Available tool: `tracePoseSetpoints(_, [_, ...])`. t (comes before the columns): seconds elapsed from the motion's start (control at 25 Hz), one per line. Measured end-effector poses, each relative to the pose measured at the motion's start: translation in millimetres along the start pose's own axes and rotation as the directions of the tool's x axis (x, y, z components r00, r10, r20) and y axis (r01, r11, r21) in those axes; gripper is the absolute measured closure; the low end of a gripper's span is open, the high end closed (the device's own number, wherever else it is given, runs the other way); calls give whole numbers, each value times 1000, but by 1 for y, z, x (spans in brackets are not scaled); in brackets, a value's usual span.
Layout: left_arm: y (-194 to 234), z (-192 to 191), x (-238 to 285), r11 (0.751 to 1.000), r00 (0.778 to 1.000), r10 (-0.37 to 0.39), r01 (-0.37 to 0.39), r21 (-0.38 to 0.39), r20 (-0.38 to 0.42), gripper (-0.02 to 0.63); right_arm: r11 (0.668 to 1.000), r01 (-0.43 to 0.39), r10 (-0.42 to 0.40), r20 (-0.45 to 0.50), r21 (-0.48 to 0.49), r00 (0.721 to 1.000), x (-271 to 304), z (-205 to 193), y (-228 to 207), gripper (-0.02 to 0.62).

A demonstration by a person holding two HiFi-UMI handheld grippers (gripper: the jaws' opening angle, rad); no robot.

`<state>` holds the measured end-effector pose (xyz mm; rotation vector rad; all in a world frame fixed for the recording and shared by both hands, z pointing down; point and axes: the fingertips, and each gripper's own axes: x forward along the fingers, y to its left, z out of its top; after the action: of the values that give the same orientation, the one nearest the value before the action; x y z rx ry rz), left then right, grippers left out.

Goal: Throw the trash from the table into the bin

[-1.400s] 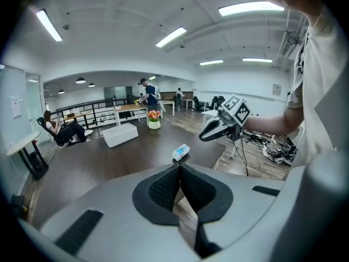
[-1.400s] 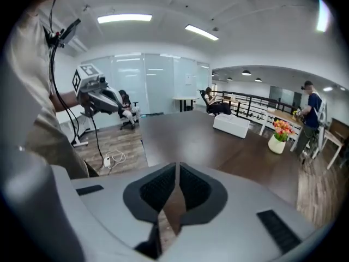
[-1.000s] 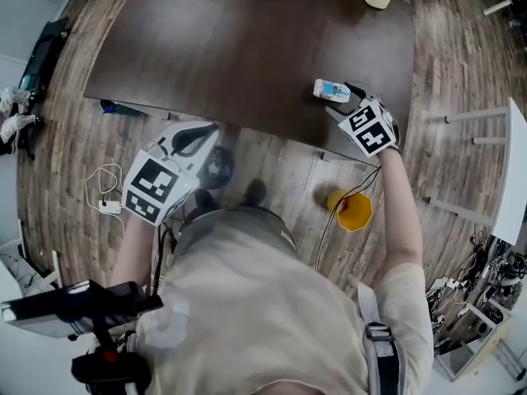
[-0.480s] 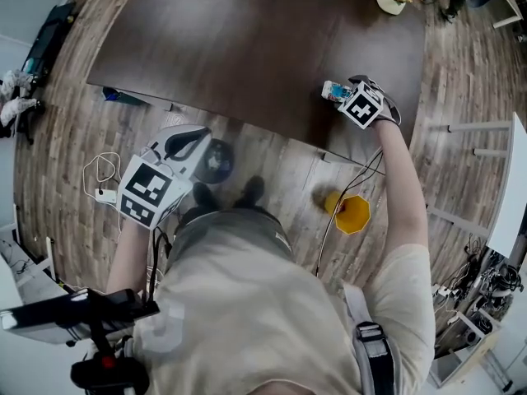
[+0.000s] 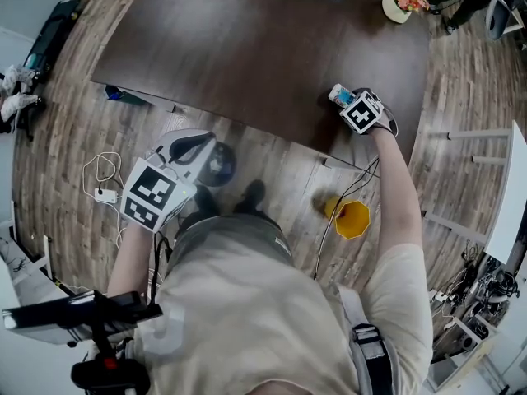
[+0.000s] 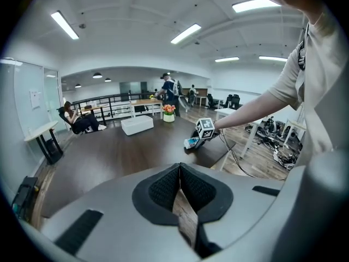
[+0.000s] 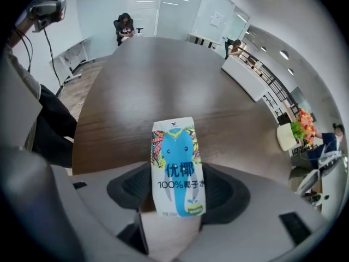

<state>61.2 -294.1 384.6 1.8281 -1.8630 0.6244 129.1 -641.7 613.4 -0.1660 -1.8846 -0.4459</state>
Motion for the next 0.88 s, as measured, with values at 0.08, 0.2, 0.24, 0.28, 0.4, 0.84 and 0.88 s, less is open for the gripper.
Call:
tracePoseSetpoints(0.08, [6, -1, -6, 1000, 1000, -6, 6, 0, 8, 592, 999, 22, -22, 5, 36, 1000, -4, 5, 1, 318])
tracePoseSetpoints(0.2, [17, -1, -15, 1000, 1000, -10, 10, -6, 27, 592, 985, 43, -52, 49, 168, 997, -19, 14, 4, 322])
tracePoseSetpoints(0.24, [19, -1, -17, 1000, 999, -11, 11, -7, 35, 592, 975, 40, -60, 83, 220, 995, -26, 15, 8, 322])
tracePoseSetpoints(0.28, [19, -2, -19, 1000, 999, -12, 12, -8, 43, 592, 965, 33, -67, 122, 259, 990, -33, 18, 12, 324])
tracePoseSetpoints(0.4, [23, -7, -26, 1000, 998, -18, 19, -11, 58, 592, 953, 12, -77, 205, 302, 976, -53, 33, 28, 325])
tracePoseSetpoints(0.84, [49, -38, -82, 998, 989, -37, 43, -42, 142, 592, 912, 7, -117, 243, 410, 963, -101, 79, 65, 331])
tracePoseSetpoints(0.88, [55, -43, -89, 998, 989, -32, 40, -49, 148, 592, 899, -12, -116, 264, 438, 958, -106, 87, 69, 331])
